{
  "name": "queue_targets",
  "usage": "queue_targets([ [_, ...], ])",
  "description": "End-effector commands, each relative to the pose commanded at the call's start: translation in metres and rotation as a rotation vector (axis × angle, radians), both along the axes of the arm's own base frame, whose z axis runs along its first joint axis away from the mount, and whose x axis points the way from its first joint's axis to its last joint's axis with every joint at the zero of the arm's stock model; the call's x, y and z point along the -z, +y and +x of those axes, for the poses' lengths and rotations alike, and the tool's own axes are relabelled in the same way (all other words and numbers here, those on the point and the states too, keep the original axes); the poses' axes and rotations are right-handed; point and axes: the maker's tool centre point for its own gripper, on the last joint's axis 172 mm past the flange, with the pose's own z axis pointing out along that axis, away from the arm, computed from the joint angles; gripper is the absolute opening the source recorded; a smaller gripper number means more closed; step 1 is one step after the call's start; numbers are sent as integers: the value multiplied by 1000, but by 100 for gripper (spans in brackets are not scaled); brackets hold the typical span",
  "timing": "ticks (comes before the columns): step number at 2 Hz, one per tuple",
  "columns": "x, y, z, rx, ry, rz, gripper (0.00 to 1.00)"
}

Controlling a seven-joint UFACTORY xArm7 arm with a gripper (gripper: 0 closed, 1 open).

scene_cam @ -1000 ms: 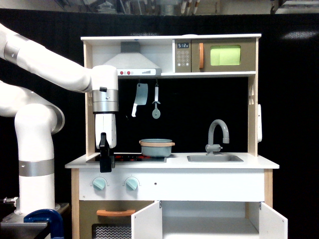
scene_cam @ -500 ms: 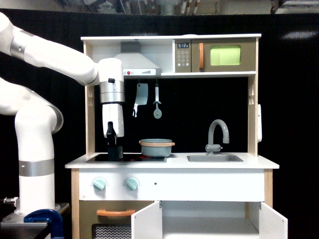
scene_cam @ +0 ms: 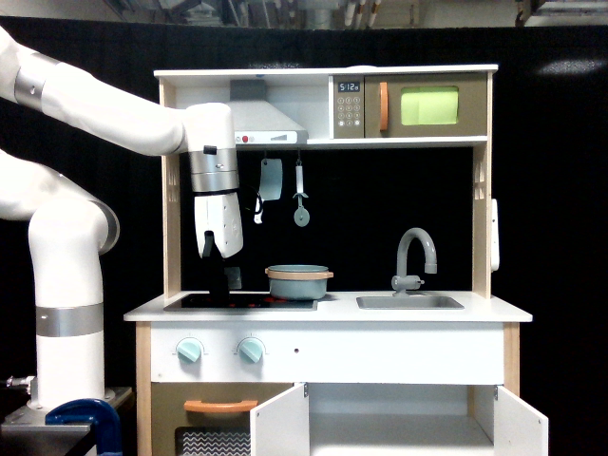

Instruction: Put the bowl inside the kitchen cabinet

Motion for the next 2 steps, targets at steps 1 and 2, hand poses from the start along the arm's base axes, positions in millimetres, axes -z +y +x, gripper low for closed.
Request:
queue_targets([
  [1,-39,24,28,-58,-78,60,100],
  [2,-48,37,45,200,-33,190,100],
])
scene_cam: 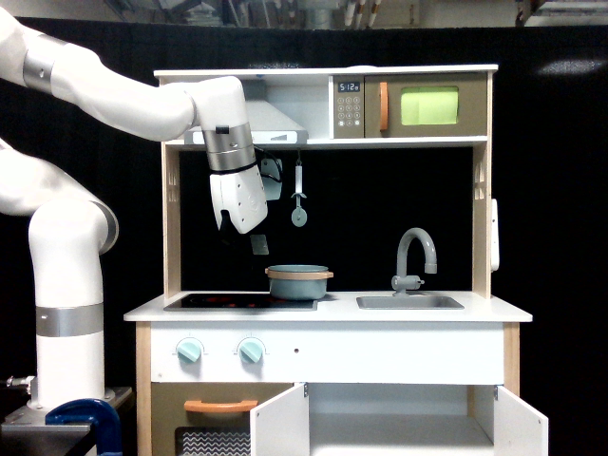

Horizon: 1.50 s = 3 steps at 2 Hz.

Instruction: Put the bowl inside the kitchen cabinet

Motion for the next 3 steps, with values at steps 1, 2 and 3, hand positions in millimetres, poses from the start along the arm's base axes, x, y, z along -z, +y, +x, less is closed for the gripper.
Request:
queue_targets([
  [1,-4,34,21,-293,-57,95,100],
  [2,13,61,25,-503,-27,228,100],
  [3,-1,66,34,0,-20,245,100],
])
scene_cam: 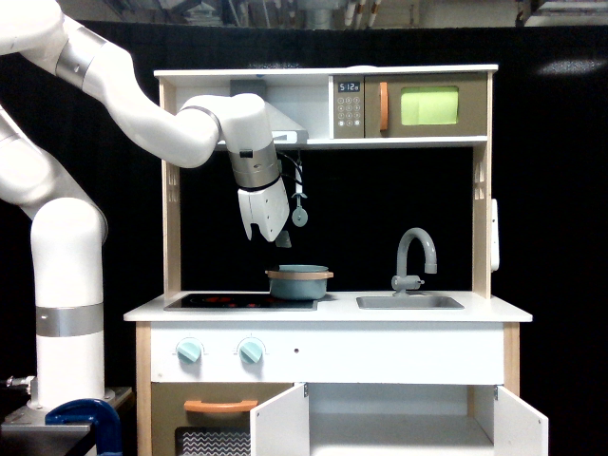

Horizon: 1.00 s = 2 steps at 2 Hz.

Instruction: Put the bowl inside the kitchen cabinet

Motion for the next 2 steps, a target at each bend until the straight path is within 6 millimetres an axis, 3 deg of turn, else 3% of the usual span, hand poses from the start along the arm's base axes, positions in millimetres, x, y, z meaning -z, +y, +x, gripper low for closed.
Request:
queue_targets([
  [1,1,15,9,-105,-66,-22,100],
  [2,18,28,11,-524,-92,35,100],
])
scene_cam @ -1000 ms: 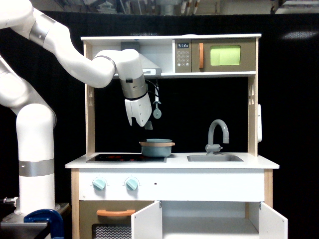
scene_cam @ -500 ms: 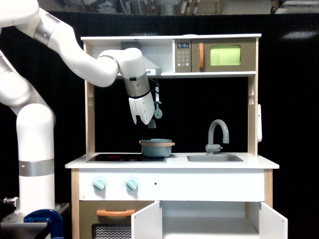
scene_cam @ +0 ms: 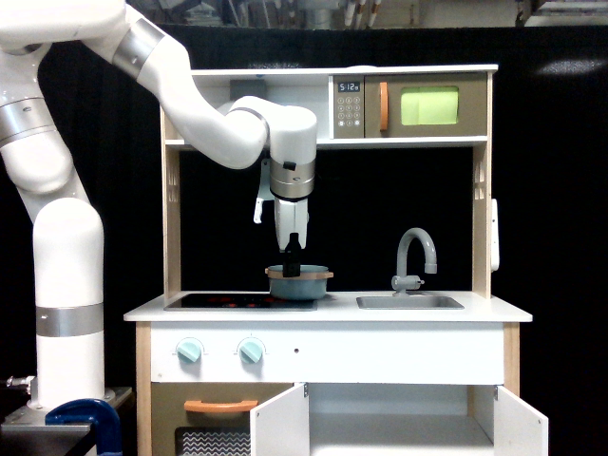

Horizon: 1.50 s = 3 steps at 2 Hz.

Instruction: Put the bowl inside the kitchen cabinet

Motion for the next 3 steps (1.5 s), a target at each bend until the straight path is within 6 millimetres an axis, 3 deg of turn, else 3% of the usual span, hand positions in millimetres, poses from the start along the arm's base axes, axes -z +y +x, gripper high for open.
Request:
queue_targets([
  [1,-9,1,-3,367,18,0,100],
  [2,-8,2,-3,367,18,-8,100],
  [3,12,4,2,367,18,-8,100],
])
